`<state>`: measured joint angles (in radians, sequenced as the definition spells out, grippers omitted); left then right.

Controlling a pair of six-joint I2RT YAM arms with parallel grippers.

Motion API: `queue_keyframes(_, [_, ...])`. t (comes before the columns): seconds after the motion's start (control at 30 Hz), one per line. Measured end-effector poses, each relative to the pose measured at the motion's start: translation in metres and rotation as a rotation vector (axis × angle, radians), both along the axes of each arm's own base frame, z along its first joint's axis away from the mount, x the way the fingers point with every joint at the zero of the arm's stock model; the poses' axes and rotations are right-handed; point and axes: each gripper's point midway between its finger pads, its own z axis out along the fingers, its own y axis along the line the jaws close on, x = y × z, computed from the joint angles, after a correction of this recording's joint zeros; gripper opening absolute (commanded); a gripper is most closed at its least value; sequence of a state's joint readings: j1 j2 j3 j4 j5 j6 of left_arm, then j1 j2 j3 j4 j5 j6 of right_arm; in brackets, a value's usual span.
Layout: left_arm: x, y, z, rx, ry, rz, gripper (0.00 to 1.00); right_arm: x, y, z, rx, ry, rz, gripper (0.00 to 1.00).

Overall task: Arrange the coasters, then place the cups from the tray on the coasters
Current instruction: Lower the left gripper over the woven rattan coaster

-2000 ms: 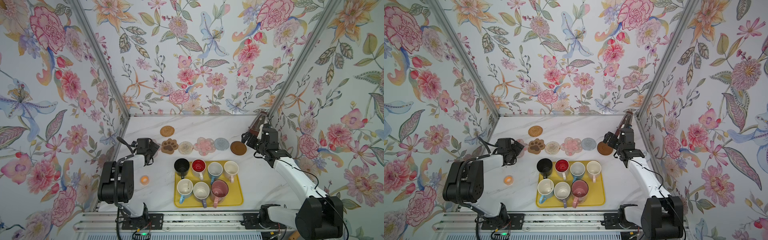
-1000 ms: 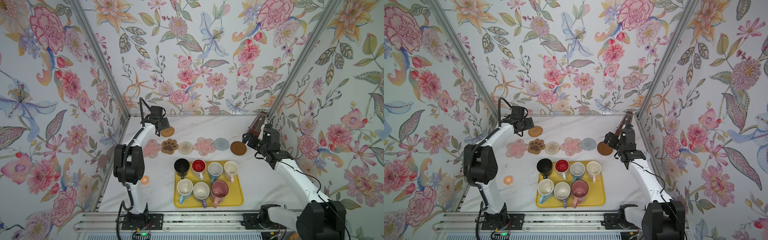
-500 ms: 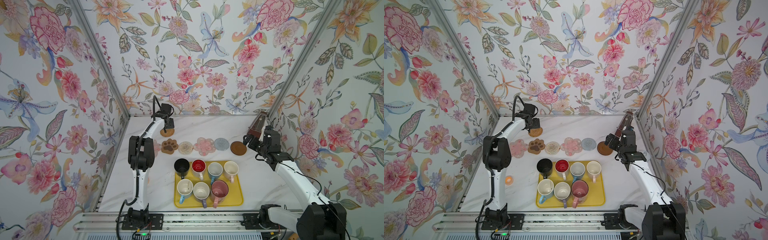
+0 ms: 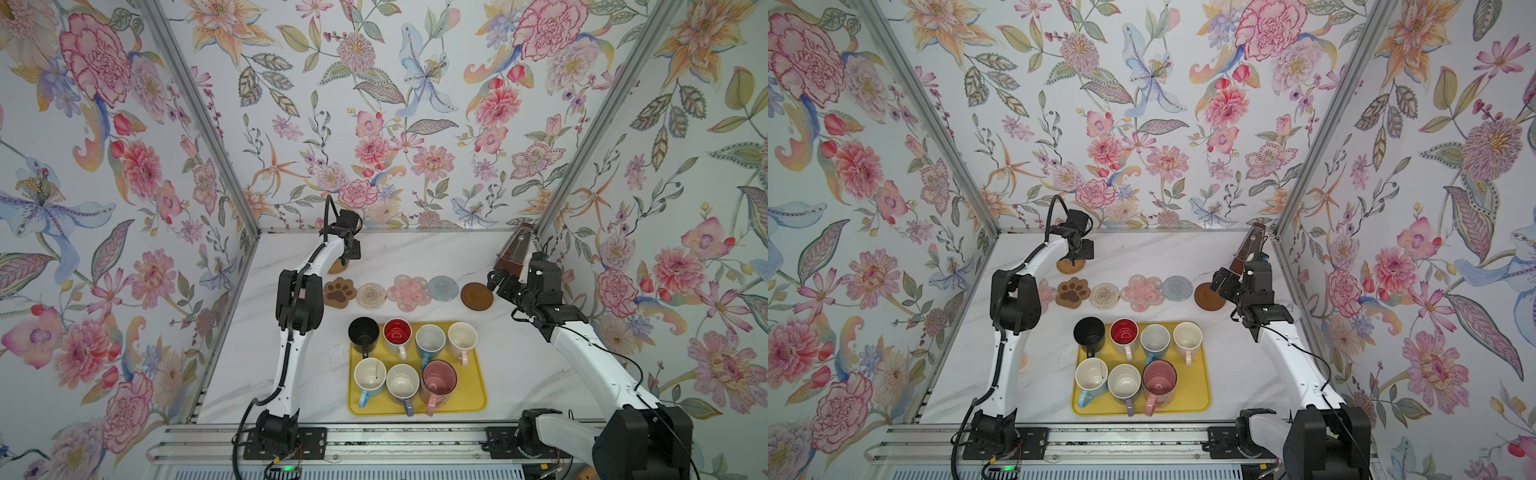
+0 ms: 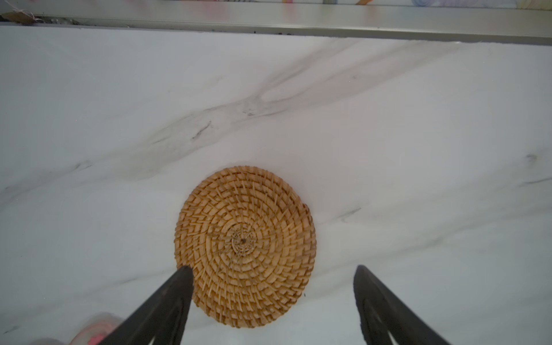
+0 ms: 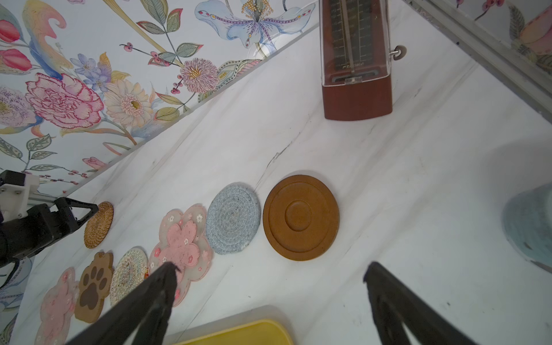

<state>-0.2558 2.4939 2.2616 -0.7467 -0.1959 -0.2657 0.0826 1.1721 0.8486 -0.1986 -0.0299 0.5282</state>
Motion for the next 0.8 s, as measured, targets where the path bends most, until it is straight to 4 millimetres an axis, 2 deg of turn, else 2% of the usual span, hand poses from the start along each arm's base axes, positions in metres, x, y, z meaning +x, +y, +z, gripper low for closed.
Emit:
queue_keyframes(0.37, [-0.001,-0.004,-0.026,0.017,0.052,-0.007,0.86,-0.001,-0.005,-0.005,-0.001,0.010,-0.013,0.99])
queue_keyframes(0.67, [0.007,-0.002,-0.024,0.038,0.029,0.007,0.86,-0.002,-0.006,-0.005,-0.001,0.012,-0.015,0.99])
queue_keyframes(0.8, [0.008,0.001,-0.029,0.052,0.033,0.014,0.85,-0.002,-0.008,-0.005,-0.001,0.011,-0.021,0.99])
